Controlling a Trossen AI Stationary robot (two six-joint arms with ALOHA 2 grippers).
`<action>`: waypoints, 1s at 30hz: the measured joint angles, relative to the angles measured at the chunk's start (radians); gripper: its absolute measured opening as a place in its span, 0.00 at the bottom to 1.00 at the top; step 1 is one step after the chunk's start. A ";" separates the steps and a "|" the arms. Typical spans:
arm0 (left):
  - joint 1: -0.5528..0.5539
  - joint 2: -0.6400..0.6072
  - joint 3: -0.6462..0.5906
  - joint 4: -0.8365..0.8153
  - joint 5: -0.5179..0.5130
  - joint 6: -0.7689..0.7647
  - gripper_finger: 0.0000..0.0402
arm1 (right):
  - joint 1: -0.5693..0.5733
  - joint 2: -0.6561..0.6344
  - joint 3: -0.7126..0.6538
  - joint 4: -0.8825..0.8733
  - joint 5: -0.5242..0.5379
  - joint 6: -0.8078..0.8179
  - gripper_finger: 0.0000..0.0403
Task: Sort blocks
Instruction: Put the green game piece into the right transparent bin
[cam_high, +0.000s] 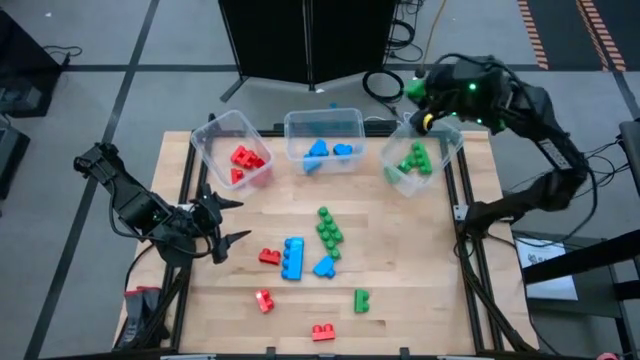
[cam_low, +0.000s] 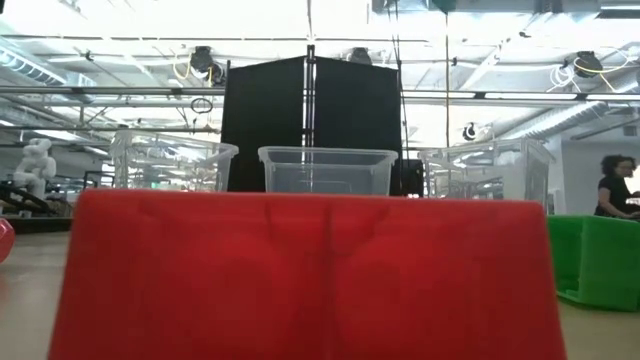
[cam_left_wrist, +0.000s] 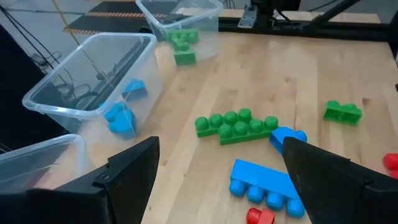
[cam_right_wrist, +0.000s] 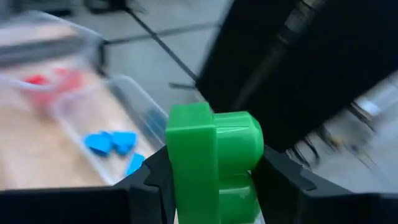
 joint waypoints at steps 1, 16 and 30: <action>0.000 0.000 0.000 0.004 -0.004 0.000 0.84 | -0.024 -0.026 -0.041 0.002 0.018 0.013 0.37; 0.005 0.000 0.000 0.002 -0.050 -0.038 0.84 | -0.300 -0.191 -0.852 0.347 -0.159 0.273 0.37; 0.005 0.000 0.000 0.001 -0.042 -0.076 0.84 | -0.366 -0.154 -1.013 0.413 -0.260 0.324 0.53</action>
